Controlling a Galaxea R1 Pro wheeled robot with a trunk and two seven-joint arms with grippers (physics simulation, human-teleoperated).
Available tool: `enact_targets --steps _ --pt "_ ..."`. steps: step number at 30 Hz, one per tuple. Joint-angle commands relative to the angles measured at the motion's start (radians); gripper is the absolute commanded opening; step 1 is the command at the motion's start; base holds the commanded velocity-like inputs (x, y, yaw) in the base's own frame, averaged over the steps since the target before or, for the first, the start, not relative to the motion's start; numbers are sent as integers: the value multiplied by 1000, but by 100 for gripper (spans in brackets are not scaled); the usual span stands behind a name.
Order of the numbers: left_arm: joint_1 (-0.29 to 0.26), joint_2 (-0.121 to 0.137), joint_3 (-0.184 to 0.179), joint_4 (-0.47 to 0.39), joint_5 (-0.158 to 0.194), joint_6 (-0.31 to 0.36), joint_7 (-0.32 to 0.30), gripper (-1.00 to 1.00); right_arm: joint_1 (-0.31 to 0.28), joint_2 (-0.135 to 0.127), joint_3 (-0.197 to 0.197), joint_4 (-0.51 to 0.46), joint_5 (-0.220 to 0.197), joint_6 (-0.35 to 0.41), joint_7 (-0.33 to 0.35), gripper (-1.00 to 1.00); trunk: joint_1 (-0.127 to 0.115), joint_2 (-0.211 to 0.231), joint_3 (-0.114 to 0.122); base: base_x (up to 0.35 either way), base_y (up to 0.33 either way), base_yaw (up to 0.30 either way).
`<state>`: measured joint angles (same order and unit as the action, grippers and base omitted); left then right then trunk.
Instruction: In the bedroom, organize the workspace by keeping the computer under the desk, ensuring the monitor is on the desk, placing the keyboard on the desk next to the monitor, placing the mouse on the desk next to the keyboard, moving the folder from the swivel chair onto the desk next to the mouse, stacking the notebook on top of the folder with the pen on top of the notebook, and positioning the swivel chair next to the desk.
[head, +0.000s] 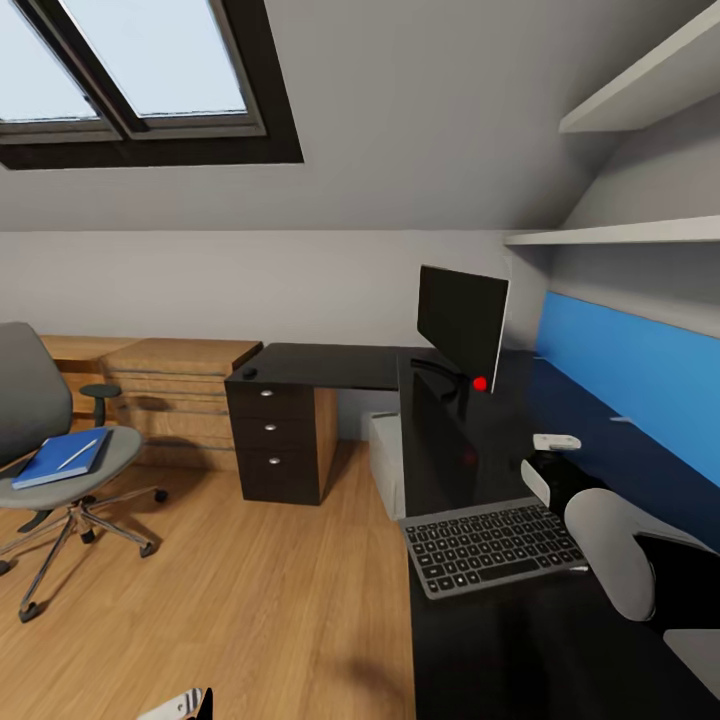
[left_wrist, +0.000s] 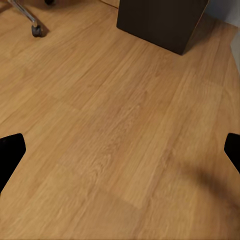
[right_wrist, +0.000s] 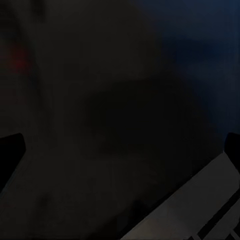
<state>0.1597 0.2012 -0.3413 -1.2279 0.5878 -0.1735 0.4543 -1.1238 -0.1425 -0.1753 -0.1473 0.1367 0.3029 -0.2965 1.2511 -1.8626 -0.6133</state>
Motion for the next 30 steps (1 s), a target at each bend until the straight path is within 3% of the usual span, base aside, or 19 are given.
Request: enact_targets --steps 1,9,27,30 --pt "0 1 -4 -1 9 -7 4 100 0 1 -7 -2 11 9 4 100 0 0 -1 32 0 0" --pt "-1 1 -1 -10 3 -11 3 100 0 1 -2 -2 11 23 34 100 0 0 -1 11 0 0" --pt "-1 1 -1 -21 3 -12 9 100 0 1 -1 -3 11 51 40 100 69 -126 -57 0 0 0" --pt "-1 1 -1 -21 3 -12 8 100 0 1 -1 -3 11 51 40 100 69 -126 -57 0 0 0"
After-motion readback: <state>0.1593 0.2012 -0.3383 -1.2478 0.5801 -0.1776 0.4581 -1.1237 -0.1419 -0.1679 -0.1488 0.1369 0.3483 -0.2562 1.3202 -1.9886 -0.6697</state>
